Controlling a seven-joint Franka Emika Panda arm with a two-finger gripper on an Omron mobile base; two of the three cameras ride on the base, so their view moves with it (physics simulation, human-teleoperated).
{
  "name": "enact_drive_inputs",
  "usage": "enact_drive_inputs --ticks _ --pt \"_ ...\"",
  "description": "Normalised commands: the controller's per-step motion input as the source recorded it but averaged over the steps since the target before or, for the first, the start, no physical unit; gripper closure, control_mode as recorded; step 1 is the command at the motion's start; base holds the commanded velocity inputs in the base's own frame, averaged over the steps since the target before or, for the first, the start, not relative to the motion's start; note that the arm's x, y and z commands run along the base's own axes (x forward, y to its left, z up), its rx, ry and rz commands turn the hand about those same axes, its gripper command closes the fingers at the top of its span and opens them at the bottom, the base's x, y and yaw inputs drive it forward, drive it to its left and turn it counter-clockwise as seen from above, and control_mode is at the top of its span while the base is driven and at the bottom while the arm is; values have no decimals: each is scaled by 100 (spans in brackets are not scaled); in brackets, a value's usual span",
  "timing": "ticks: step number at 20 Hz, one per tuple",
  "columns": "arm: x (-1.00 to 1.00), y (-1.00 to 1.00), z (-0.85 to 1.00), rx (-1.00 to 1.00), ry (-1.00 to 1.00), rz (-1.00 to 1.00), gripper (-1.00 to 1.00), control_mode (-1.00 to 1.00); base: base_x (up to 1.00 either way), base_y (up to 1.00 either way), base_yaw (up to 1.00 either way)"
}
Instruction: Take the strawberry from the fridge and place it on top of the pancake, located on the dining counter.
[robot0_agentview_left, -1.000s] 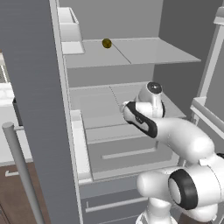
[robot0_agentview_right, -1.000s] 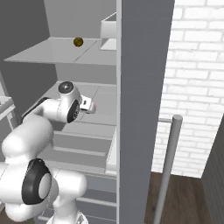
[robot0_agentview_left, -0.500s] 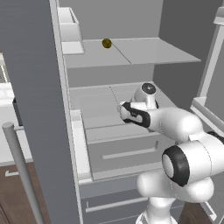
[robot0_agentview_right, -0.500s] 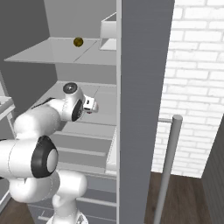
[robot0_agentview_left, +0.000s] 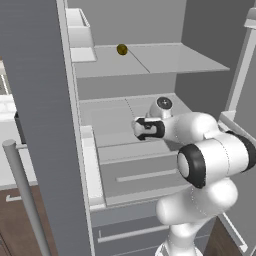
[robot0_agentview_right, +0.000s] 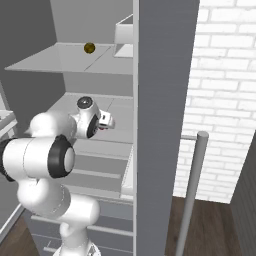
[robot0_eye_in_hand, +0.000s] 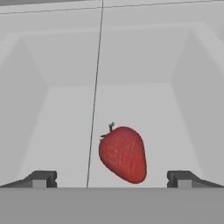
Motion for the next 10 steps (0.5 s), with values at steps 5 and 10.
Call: enact_drive_inputs --ticks 5,10 --pt "43 0 -16 0 0 0 -100 -100 0 0 0" --pt "34 0 -17 0 0 0 -100 -100 0 0 0"
